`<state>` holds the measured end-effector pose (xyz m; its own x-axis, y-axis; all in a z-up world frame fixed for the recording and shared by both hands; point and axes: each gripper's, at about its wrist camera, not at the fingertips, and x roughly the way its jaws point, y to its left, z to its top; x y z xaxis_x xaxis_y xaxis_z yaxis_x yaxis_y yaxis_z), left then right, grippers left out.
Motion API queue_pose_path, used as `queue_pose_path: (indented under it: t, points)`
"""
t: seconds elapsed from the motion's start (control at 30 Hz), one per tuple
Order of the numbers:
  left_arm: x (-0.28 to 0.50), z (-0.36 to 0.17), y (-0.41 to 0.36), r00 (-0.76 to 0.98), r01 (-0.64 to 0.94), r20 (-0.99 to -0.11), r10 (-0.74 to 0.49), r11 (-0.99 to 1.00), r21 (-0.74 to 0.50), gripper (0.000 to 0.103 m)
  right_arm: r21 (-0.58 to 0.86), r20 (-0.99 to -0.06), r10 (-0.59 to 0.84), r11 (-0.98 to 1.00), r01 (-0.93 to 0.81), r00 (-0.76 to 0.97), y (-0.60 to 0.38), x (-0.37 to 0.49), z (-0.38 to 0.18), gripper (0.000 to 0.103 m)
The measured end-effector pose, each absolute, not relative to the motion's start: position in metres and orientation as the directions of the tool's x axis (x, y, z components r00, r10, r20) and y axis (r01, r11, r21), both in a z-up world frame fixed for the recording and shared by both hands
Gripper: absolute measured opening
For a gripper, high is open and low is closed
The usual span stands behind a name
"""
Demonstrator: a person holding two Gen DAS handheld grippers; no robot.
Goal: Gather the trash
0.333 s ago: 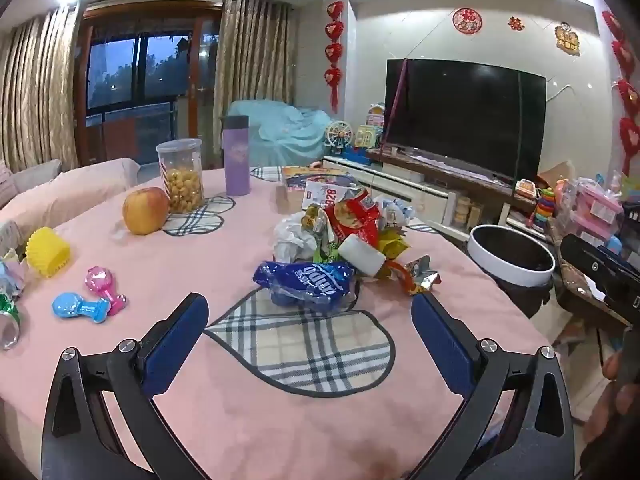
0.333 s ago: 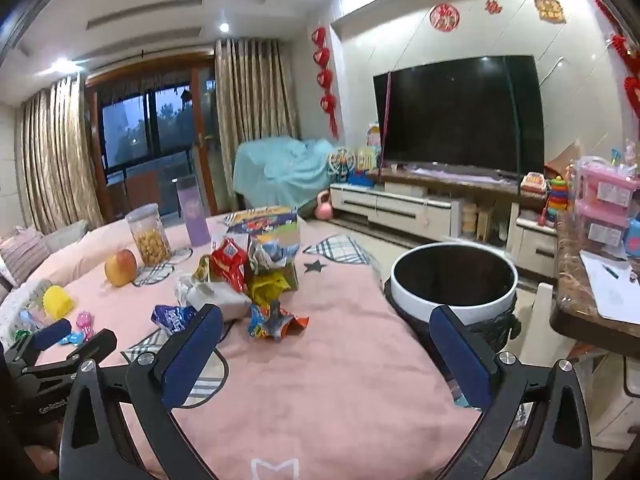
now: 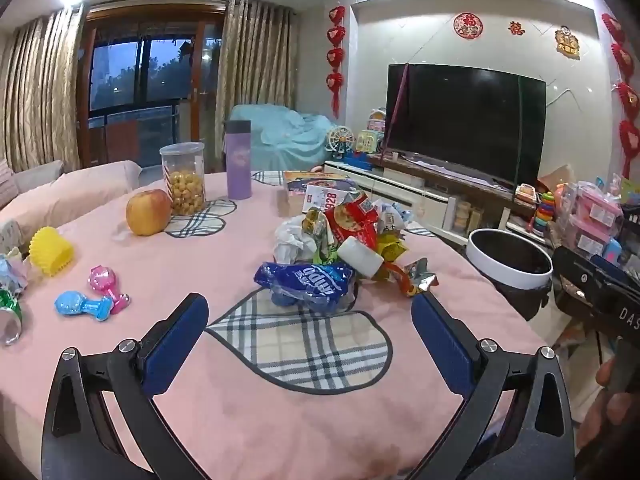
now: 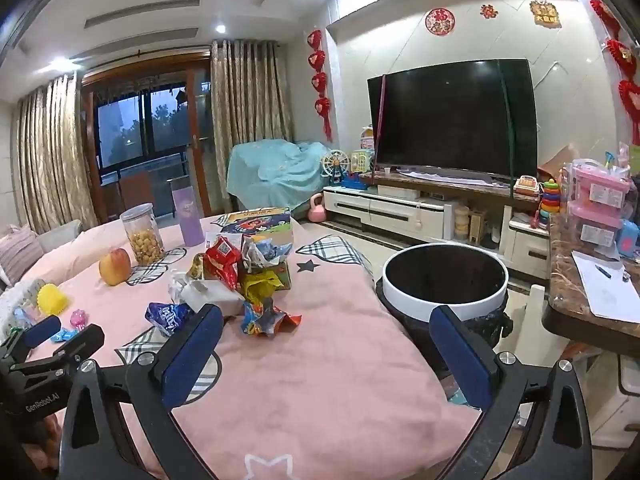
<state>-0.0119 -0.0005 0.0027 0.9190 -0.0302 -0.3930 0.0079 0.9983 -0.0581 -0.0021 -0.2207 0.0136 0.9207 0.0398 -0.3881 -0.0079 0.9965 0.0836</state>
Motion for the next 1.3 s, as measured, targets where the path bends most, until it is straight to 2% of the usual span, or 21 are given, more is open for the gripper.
queue_pose_path:
  t: [1.3]
  points:
    - [-0.018, 0.010, -0.005, 0.933, 0.012, -0.359, -0.028, 0.999, -0.046, 0.103, 0.130, -0.379, 0.091, 0.990, -0.045, 0.921, -0.220, -0.008, 0.000, 0.103]
